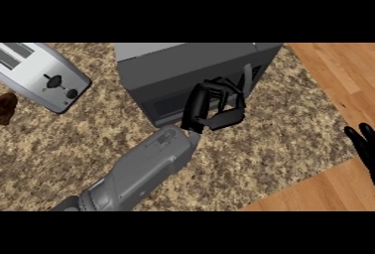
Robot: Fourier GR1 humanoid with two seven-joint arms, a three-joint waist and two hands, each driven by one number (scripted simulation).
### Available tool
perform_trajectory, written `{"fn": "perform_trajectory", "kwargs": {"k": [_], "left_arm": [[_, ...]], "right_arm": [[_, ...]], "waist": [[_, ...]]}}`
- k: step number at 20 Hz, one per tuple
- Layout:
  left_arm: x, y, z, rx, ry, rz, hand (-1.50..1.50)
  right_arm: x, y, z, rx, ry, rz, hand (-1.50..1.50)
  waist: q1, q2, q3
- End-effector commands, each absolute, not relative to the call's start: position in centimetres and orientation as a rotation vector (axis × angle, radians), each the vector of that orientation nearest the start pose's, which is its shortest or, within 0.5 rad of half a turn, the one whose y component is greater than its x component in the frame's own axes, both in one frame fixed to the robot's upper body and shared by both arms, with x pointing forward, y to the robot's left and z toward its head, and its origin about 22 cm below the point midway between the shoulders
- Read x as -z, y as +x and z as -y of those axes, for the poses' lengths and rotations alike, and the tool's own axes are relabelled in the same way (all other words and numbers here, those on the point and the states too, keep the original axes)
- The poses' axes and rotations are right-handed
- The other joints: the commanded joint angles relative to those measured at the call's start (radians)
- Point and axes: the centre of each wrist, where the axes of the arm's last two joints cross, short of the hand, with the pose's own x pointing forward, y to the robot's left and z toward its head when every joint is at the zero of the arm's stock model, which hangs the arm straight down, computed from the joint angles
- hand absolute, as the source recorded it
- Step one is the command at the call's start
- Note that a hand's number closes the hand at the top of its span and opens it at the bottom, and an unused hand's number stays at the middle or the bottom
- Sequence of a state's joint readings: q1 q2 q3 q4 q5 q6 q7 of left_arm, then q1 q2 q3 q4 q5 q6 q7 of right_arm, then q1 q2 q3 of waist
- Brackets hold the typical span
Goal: Pick up the milk, place it into the microwave and close the microwave
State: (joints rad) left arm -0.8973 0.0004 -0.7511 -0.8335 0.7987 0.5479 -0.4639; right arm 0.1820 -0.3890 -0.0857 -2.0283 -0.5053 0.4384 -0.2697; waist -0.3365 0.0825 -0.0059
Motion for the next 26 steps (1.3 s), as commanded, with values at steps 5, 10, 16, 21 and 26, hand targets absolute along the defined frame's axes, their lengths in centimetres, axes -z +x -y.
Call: {"fn": "perform_trajectory", "kwargs": {"k": [5, 10, 16, 21, 26], "left_arm": [[-5.0, 36.0, -1.2, 0.105, -0.287, 1.831, 1.50], [-4.8, 36.0, -1.2, 0.101, -0.298, 1.847, 1.50], [-4.8, 36.2, -1.2, 0.082, -0.295, 1.866, 1.50], [-4.5, 36.2, -1.3, 0.079, -0.301, 1.870, 1.50], [-4.3, 36.4, -1.4, 0.071, -0.287, 1.878, 1.50]], "right_arm": [[-11.9, 18.8, 30.9, -0.356, 0.507, 2.112, -1.50], [-12.3, 19.0, 31.2, -0.351, 0.505, 2.102, -1.50], [-13.2, 19.0, 31.5, -0.333, 0.517, 2.124, -1.50], [-13.7, 19.2, 31.6, -0.355, 0.520, 2.122, -1.50], [-14.1, 19.2, 31.8, -0.344, 0.514, 2.121, -1.50]], "waist": [[-0.023, 0.007, 0.001], [-0.026, 0.013, 0.002], [-0.036, 0.009, 0.003], [-0.041, 0.015, 0.003], [-0.038, 0.014, 0.004]]}}
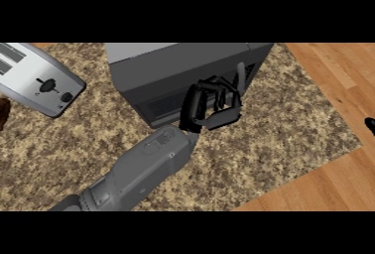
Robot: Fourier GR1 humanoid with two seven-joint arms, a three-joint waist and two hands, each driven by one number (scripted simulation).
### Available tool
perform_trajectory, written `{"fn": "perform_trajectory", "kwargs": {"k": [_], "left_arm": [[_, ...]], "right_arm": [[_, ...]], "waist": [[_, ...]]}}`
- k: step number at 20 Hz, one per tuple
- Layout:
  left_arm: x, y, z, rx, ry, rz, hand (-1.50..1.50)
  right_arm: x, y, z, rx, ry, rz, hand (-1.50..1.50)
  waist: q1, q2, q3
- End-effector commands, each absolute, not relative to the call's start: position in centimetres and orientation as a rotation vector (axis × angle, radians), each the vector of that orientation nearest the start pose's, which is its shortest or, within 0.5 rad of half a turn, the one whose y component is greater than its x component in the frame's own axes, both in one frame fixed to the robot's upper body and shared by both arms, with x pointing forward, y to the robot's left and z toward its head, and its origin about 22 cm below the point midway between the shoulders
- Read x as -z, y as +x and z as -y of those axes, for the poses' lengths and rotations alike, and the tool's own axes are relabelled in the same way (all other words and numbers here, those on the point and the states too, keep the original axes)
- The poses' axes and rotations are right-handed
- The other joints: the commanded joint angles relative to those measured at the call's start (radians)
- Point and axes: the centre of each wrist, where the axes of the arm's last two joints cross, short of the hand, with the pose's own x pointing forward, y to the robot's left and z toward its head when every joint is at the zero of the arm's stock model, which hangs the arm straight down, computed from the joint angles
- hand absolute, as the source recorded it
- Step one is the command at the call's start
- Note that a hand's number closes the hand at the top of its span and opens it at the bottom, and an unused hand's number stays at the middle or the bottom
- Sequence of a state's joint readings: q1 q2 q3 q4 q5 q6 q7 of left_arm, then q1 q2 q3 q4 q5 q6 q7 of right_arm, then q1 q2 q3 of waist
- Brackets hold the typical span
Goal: Pick up the milk, place it into the microwave and close the microwave
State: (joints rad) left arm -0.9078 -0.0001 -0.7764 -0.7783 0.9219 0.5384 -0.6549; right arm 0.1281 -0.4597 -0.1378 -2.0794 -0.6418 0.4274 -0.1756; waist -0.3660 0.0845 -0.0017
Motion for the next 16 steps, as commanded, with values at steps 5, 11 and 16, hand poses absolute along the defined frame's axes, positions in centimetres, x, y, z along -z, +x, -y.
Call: {"fn": "perform_trajectory", "kwargs": {"k": [5, 11, 16], "left_arm": [[-4.5, 36.4, -1.2, 0.068, -0.299, 1.887, 1.50], [-4.3, 36.4, -1.3, 0.054, -0.306, 1.886, 1.50], [-4.2, 36.4, -1.2, 0.047, -0.295, 1.882, 1.50]], "right_arm": [[-14.6, 19.5, 32.1, -0.350, 0.509, 2.120, -1.50], [-15.3, 19.5, 31.6, -0.408, 0.606, 2.103, -1.50], [-15.2, 19.5, 31.5, -0.417, 0.654, 2.073, -1.50]], "waist": [[-0.011, 0.020, 0.000], [-0.004, 0.015, 0.000], [-0.009, 0.012, 0.002]]}}
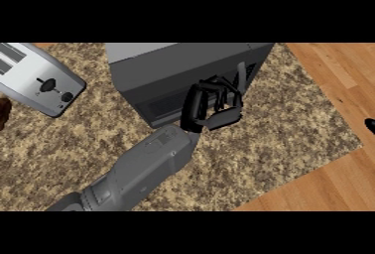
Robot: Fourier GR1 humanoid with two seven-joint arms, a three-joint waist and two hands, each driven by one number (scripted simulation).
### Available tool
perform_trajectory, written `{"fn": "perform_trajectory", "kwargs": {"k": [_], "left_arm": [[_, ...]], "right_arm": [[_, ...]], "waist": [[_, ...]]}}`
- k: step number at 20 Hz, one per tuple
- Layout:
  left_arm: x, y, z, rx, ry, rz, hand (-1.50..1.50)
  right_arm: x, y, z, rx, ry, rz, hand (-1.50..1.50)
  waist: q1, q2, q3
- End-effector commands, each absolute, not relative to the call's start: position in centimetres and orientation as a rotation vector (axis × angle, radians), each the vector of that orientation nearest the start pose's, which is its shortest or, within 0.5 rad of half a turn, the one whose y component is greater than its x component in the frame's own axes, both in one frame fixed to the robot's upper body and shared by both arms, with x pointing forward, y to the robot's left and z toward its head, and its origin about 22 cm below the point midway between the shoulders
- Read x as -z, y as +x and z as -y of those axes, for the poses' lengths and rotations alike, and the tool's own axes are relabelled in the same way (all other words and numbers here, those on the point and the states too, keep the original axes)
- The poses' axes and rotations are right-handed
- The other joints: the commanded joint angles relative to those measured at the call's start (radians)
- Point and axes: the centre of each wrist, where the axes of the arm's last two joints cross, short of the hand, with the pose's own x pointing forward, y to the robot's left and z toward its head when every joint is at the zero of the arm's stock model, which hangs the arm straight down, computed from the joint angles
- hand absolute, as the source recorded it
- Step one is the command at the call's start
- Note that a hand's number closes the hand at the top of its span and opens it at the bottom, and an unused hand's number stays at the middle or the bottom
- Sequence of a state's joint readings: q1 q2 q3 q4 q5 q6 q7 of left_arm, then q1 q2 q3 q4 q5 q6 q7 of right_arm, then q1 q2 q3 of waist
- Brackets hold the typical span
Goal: Pick up the milk, place it into the microwave and close the microwave
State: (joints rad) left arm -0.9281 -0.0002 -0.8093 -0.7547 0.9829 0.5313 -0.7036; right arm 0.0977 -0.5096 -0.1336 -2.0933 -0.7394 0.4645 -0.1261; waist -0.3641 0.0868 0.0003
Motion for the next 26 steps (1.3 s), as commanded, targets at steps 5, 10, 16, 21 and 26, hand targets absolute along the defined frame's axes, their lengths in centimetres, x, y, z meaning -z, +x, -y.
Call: {"fn": "perform_trajectory", "kwargs": {"k": [5, 10, 16, 21, 26], "left_arm": [[-4.3, 36.4, -1.1, 0.063, -0.310, 1.903, 1.50], [-3.9, 36.5, -1.3, 0.043, -0.294, 1.902, 1.50], [-4.1, 36.5, -1.1, 0.054, -0.301, 1.910, 1.50], [-3.5, 36.7, -1.2, 0.168, -0.239, 1.900, 1.50], [-1.9, 36.7, -2.2, 0.142, -0.133, 1.819, 1.50]], "right_arm": [[-16.0, 19.8, 31.7, -0.445, 0.663, 2.067, -1.50], [-15.9, 19.6, 32.2, -0.420, 0.651, 2.053, -1.50], [-16.7, 19.9, 32.3, -0.462, 0.676, 2.061, -1.50], [-17.3, 19.9, 31.9, -0.491, 0.758, 2.076, -1.50], [-17.4, 19.6, 31.8, -0.516, 0.798, 2.044, -1.50]], "waist": [[-0.009, 0.020, -0.001], [-0.012, 0.014, -0.001], [-0.013, 0.018, 0.000], [-0.017, 0.010, 0.004], [-0.002, 0.006, 0.003]]}}
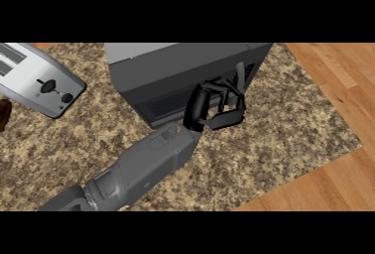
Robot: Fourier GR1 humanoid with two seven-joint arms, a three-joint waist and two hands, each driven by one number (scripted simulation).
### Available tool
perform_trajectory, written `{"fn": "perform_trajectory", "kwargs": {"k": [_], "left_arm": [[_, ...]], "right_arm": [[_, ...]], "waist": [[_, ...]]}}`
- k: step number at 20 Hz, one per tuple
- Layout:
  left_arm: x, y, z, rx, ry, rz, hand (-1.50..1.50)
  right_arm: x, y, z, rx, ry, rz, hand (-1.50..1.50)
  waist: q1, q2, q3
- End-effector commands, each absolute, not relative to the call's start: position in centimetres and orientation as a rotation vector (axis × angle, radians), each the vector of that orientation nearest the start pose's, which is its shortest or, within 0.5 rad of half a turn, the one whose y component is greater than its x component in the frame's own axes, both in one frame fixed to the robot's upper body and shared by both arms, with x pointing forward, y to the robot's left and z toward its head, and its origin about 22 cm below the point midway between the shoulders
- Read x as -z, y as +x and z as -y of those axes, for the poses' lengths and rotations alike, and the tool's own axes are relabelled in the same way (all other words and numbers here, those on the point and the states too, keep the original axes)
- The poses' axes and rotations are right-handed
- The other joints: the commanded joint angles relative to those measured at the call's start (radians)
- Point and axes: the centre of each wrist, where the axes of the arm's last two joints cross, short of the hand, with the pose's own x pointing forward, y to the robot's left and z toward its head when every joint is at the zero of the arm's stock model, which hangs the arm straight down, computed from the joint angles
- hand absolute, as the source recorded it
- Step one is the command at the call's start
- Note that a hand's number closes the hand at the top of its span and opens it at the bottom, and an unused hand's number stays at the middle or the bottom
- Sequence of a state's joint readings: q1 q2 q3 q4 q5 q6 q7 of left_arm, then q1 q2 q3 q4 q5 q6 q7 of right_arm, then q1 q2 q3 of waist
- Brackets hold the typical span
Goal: Pick up the milk, place it into the microwave and close the microwave
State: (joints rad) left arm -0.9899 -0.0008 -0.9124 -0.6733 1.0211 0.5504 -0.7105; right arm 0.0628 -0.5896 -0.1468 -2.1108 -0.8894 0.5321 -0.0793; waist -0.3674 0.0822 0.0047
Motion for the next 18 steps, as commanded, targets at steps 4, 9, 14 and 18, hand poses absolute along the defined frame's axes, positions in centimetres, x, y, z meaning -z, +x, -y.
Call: {"fn": "perform_trajectory", "kwargs": {"k": [4, 9, 14, 18], "left_arm": [[-1.2, 36.5, -2.6, 0.124, -0.096, 1.791, 1.50], [-0.4, 36.4, -3.1, 0.071, -0.021, 1.740, 1.50], [0.6, 35.9, -3.5, 0.077, -0.063, 1.713, -1.50], [1.2, 35.6, -3.7, 0.072, -0.061, 1.700, -1.50]], "right_arm": [[-17.8, 19.6, 32.1, -0.501, 0.796, 2.065, -1.50], [-18.2, 19.2, 32.5, -0.499, 0.765, 2.064, -1.50], [-17.9, 18.5, 32.9, -0.466, 0.748, 2.053, -1.50], [-18.4, 17.9, 32.7, -0.484, 0.745, 2.051, -1.50]], "waist": [[0.031, 0.006, -0.004], [0.065, -0.003, -0.006], [0.086, -0.006, -0.006], [0.093, -0.008, -0.008]]}}
